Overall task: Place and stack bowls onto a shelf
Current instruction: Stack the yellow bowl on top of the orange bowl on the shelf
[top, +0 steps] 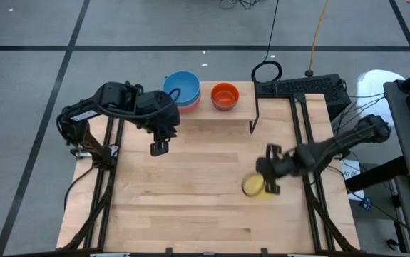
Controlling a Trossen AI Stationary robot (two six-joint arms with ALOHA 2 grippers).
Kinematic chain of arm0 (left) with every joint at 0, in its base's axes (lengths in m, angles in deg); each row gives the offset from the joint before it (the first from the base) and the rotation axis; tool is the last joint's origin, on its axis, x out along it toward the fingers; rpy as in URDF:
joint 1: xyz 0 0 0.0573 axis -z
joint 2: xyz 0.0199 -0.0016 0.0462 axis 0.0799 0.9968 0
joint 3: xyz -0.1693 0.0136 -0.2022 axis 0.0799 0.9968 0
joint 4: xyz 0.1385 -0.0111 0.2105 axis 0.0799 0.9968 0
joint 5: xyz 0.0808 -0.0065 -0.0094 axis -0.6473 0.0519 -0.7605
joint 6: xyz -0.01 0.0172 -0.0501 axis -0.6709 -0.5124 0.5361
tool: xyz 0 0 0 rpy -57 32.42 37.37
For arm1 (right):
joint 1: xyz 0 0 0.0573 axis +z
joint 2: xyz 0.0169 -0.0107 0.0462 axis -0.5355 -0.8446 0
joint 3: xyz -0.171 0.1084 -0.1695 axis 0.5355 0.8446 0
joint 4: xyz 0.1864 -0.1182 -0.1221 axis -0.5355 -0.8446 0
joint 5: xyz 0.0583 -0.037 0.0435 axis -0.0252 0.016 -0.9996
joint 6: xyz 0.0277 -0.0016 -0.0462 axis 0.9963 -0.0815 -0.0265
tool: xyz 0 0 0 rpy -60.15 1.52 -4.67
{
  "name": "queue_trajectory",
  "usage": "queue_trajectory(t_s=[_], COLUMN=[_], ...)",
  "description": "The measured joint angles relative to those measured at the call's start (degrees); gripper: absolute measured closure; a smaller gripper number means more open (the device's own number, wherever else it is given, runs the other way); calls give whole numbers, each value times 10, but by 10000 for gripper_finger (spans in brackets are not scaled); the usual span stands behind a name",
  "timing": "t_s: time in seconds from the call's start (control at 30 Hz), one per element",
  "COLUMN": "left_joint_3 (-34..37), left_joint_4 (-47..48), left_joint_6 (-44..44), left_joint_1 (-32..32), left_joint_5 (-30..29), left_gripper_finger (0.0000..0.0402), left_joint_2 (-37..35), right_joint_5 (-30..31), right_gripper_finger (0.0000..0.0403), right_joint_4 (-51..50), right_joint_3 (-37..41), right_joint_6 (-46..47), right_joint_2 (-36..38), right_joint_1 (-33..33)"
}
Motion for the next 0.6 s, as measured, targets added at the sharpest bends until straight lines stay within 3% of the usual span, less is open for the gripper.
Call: queue_trajectory(t_s=[0.2,0.4,0.6], left_joint_3=[0,0,0], left_joint_4=[-1,-1,-1], left_joint_6=[-2,1,6], left_joint_1=[0,0,-2], left_joint_5=[-5,-50,-103], left_gripper_finger=[330,330,330], left_joint_2=[-33,-67,-76], right_joint_5=[34,77,74], right_gripper_finger=[402,403,403], right_joint_4=[-47,-58,-59], right_joint_3=[-153,-303,-431], right_joint_6=[-143,-284,-408], right_joint_2=[-21,-74,-151], right_joint_1=[-130,-258,-375])
